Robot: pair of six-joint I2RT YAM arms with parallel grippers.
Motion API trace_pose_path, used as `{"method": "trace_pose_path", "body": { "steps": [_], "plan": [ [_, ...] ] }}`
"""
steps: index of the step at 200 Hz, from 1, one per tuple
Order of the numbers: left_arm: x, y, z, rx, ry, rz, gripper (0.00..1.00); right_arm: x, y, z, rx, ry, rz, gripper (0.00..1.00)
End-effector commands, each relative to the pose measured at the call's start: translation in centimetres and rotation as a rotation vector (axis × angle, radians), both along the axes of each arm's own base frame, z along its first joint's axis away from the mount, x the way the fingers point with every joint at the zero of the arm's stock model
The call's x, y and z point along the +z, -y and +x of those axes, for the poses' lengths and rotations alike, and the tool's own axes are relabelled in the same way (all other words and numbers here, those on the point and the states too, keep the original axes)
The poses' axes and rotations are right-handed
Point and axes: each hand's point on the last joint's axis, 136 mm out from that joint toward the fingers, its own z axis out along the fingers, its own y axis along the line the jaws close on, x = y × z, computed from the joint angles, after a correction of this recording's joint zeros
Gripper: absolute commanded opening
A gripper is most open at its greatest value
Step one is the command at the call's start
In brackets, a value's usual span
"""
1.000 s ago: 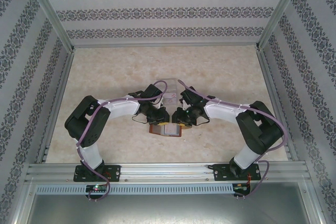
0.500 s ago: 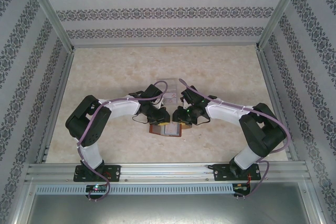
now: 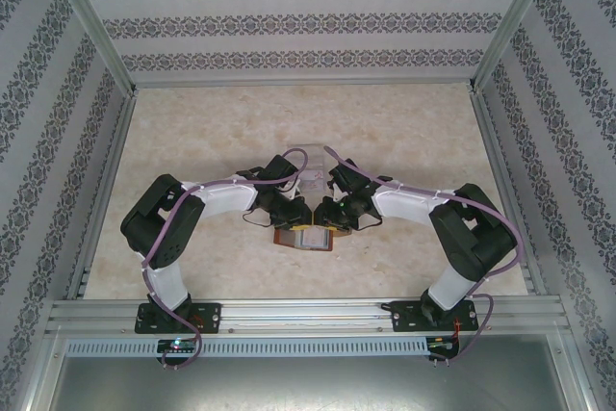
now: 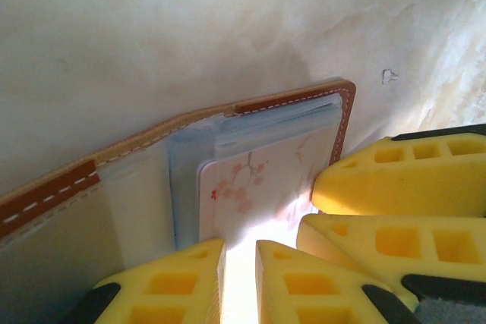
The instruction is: Take the credit cards out of the card holder
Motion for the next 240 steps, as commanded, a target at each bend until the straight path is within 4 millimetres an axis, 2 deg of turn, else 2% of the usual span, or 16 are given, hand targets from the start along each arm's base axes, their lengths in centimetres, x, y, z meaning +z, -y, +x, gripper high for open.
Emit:
{"method": "trace_pose_path", "body": {
  "steps": [1, 68, 95, 124, 146, 240],
  "plan": [
    [-0.4, -1.2, 0.2, 0.005, 0.001, 0.067, 0.18, -1.9, 1.6, -0.7, 0.002, -0.029, -0.103, 0.33],
    [-0.5, -2.4, 0.2, -0.022, 0.015, 0.148, 0.19, -1.9, 1.7, -0.7, 0.011, -0.032, -0.115, 0.34],
    [-0.2, -1.7, 0.2, -0.024, 0.011, 0.111, 0.19, -1.9, 1.7, -0.7, 0.015, -0.034, -0.114, 0.34],
    [1.4, -0.7, 0.9, -0.002, 0.045, 0.036, 0.18, -1.7, 1.7, -0.6, 0.015, -0.029, -0.113, 0.34],
    [1.9, 0.4, 0.8, -0.004, 0.022, -0.035, 0.17, -1.6, 1.7, -0.5, 0.015, -0.027, -0.11, 0.34],
    [-0.1, 0.0, 0.1, -0.001, -0.023, -0.006, 0.15, -1.6, 1.8, -0.6, 0.015, -0.029, -0.109, 0.34]
  ]
}}
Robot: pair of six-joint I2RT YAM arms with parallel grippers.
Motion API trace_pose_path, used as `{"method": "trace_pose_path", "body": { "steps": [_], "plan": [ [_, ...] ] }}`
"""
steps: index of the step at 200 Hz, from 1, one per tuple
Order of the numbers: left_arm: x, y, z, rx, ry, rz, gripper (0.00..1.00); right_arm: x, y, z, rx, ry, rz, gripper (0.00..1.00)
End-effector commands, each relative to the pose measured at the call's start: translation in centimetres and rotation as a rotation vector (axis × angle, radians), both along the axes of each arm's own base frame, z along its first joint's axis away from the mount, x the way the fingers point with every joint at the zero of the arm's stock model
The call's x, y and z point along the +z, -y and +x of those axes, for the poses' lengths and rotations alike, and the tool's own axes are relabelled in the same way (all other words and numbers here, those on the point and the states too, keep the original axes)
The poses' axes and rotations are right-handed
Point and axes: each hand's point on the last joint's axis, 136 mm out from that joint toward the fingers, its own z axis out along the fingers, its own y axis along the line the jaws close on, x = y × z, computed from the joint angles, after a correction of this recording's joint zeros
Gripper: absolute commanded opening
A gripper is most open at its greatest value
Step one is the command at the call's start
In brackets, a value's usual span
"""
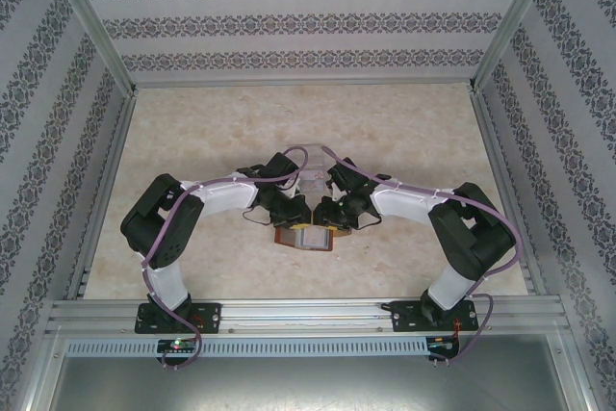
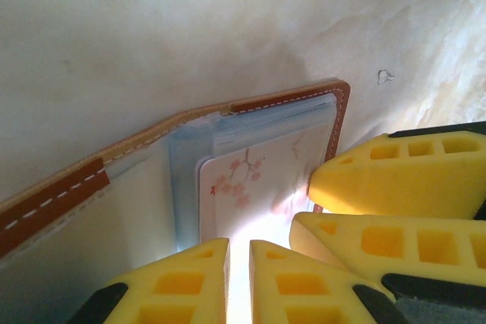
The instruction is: Take the credit cards out of the card holder
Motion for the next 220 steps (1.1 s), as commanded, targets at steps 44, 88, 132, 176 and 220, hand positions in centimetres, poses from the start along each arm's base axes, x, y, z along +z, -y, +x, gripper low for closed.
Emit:
{"method": "trace_pose_path", "body": {
  "steps": [44, 88, 132, 176, 220],
  "plan": [
    [-1.6, -0.3, -0.2, -0.001, -0.034, 0.009, 0.16, -1.7, 1.8, -0.6, -0.009, -0.033, -0.093, 0.35],
    [-2.0, -1.3, -0.4, -0.013, -0.027, 0.074, 0.18, -2.0, 1.9, -0.7, -0.008, -0.036, -0.1, 0.38],
    [-1.1, -1.9, 0.0, -0.021, 0.003, 0.11, 0.2, -2.6, 2.6, -0.8, -0.013, -0.044, -0.141, 0.39],
    [-1.3, -2.0, -0.1, -0.026, 0.002, 0.124, 0.21, -3.0, 3.5, -1.1, -0.007, -0.052, -0.194, 0.39],
    [-0.3, -2.6, 0.4, -0.015, 0.041, 0.156, 0.22, -2.8, 3.6, -0.8, -0.006, -0.042, -0.209, 0.39]
  ]
}}
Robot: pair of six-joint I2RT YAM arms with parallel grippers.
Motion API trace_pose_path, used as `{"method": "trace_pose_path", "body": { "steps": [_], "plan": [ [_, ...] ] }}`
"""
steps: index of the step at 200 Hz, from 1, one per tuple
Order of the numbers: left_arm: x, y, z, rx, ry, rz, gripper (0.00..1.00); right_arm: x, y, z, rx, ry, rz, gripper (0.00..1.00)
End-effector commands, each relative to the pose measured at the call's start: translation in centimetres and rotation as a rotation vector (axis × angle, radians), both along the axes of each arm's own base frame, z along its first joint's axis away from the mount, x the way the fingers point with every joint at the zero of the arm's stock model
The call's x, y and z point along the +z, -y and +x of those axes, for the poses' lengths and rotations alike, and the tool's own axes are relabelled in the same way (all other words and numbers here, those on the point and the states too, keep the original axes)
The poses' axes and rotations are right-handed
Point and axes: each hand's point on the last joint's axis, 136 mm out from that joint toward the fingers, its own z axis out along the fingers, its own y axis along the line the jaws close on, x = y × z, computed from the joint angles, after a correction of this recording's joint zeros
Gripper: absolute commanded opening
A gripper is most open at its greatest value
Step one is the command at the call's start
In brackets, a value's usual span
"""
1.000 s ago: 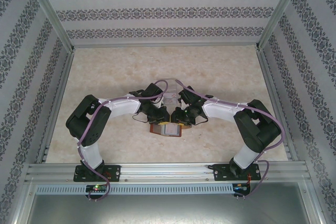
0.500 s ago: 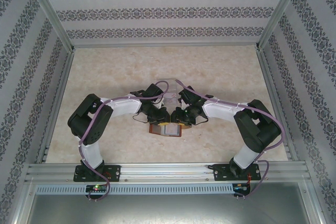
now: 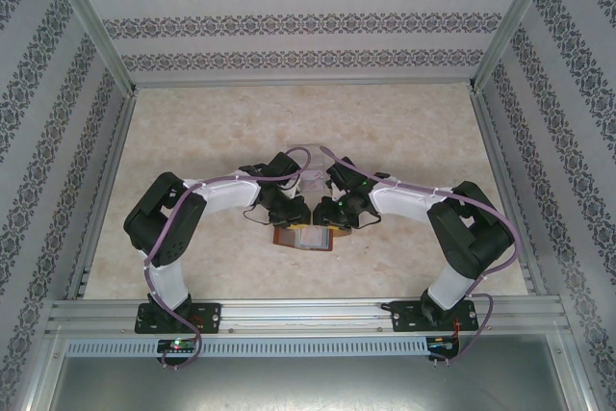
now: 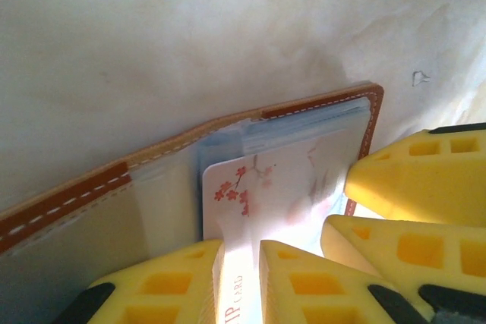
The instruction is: Take the credit cards out of the card holder
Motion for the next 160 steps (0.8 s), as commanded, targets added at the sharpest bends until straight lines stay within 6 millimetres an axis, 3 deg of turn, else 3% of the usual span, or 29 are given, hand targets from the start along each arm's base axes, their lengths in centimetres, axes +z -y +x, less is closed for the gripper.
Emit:
{"method": "trace_pose_path", "body": {
  "steps": [1, 46, 86, 120, 160],
  "plan": [
    [0.5, -1.7, 0.2, 0.011, 0.027, 0.078, 0.22, -2.5, 3.2, -1.0, -0.017, -0.045, -0.168, 0.39],
    [2.5, -1.3, 1.0, 0.032, 0.077, 0.04, 0.28, -1.8, 2.9, -0.9, -0.016, -0.035, -0.151, 0.39],
    [2.7, -1.4, 1.5, 0.072, 0.074, -0.026, 0.29, 1.4, 1.9, -0.1, -0.031, 0.03, -0.085, 0.39],
    [2.2, -1.0, 1.5, 0.088, 0.047, -0.081, 0.29, 3.7, -0.3, 0.3, -0.038, 0.049, 0.049, 0.37],
    [1.7, -1.1, 1.5, 0.093, 0.032, -0.099, 0.32, 2.4, -2.1, -0.1, -0.001, -0.01, 0.102, 0.37]
  ]
}}
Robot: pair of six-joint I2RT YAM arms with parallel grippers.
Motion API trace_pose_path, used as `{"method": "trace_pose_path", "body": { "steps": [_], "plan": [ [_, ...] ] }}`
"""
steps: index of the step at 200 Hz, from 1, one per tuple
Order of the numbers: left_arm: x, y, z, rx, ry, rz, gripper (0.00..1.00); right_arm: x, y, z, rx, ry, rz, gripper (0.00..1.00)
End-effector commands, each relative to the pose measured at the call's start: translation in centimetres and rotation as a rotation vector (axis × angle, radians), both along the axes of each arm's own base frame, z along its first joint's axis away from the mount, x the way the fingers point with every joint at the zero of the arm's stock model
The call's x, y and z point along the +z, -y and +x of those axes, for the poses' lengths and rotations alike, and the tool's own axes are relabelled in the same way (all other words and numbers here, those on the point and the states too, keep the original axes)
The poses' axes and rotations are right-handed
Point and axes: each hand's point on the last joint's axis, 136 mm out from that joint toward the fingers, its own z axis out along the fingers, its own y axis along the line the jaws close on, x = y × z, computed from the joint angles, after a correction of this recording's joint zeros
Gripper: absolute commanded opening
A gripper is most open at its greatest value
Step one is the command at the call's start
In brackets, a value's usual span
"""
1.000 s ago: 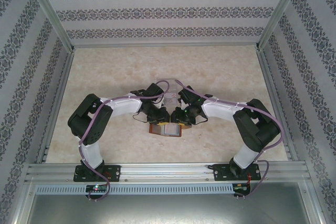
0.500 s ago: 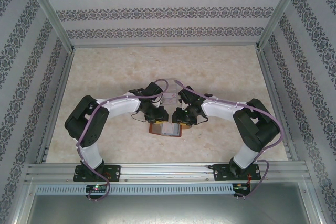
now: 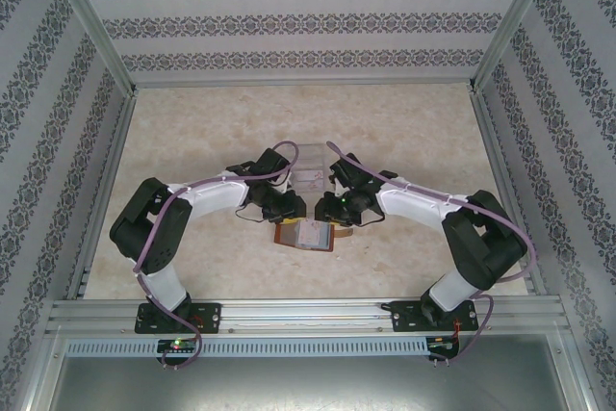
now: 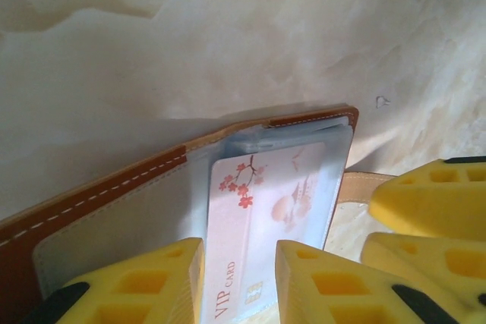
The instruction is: Take the credit cards out of the card holder
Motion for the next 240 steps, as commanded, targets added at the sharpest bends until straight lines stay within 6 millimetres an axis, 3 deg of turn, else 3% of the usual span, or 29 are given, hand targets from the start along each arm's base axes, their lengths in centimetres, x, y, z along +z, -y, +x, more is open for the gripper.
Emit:
{"method": "trace_pose_path", "body": {
  "steps": [1, 76, 128, 181, 240],
  "plan": [
    [-0.2, 0.1, 0.5, 0.016, -0.006, -0.044, 0.32, -0.4, -1.9, -0.2, 0.026, -0.042, 0.058, 0.37],
    [-2.8, -0.9, -0.1, 0.027, -0.064, -0.046, 0.35, -5.0, 0.2, -1.1, 0.015, -0.119, -0.068, 0.37],
    [-2.8, 0.1, -0.2, 0.015, -0.069, -0.117, 0.35, -5.4, 0.3, -1.2, 0.014, -0.127, -0.073, 0.37],
    [-0.8, 0.6, -0.2, -0.007, -0.039, -0.171, 0.36, -5.3, 0.3, -1.1, 0.016, -0.125, -0.071, 0.37],
    [-0.1, -0.2, -2.1, -0.127, -0.074, -0.108, 0.37, -5.1, 0.1, -1.0, 0.02, -0.121, -0.066, 0.37]
  ]
}}
